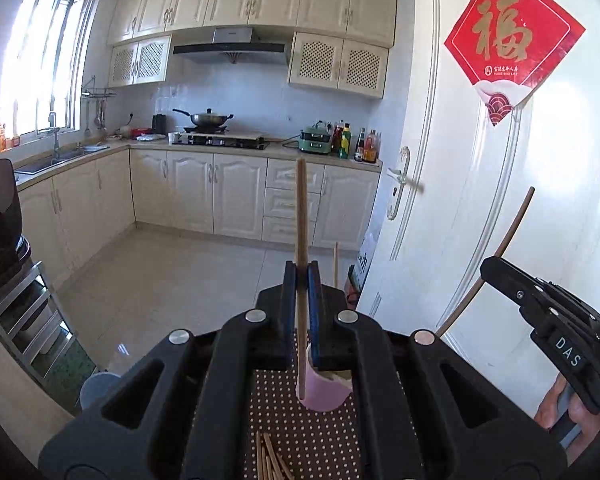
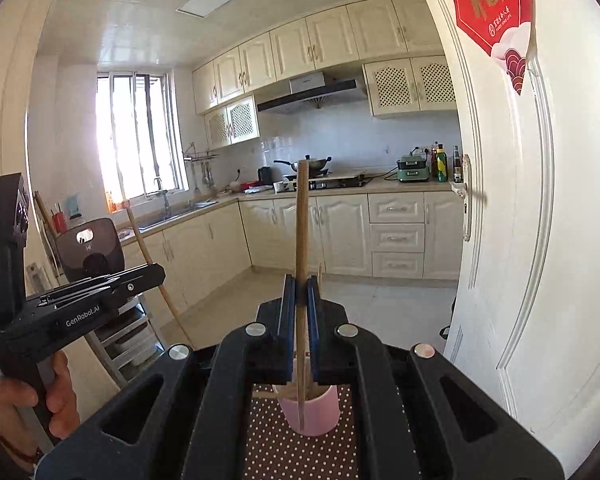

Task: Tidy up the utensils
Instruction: 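Lift and lower the left chopstick into the cup while the right tool does too, then open the left tool over the cup while the right tool releases and withdraws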

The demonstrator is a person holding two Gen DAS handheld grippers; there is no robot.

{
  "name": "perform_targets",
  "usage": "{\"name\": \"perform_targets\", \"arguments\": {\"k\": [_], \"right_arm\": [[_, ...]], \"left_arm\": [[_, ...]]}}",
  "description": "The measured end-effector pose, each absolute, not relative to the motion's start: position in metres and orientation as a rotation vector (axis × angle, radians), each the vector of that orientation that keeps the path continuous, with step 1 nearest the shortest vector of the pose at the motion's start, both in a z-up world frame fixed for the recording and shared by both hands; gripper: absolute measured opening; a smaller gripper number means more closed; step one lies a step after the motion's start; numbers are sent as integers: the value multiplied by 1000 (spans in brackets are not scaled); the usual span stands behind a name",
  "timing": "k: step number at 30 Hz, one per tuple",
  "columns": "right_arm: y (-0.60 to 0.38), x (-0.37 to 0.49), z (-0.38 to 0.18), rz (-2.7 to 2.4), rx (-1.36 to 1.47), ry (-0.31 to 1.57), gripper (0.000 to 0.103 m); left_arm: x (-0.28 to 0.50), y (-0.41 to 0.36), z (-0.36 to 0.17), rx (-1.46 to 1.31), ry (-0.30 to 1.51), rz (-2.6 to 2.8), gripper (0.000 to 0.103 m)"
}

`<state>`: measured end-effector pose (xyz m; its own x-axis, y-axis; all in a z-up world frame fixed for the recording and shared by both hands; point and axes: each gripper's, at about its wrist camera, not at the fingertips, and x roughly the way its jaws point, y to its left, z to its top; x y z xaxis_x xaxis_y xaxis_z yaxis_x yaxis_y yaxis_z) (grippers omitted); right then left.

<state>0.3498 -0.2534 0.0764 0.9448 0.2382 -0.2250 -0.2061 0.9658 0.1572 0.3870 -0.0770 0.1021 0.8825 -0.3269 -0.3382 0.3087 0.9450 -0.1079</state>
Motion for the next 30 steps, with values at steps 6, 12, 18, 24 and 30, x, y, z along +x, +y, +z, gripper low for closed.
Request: {"name": "perform_targets", "arguments": {"k": [6,12,18,24,30], "right_arm": [[-254,365,70,212,145,178,4],[-247,380,54,211,123,206,4],[-245,388,39,212,100,249,4],[-249,390,31,204,111,277,4],[-248,392,24,215,115,312,4]], "left_arm": [[404,-89,98,-67,294,-337,6],[421,-99,79,-73,309,-364,6],[429,-112,52,-30,358,-389,6],[432,-115,34,-7,402,-402,6],[431,-117,28,13,428,-409,6]]}}
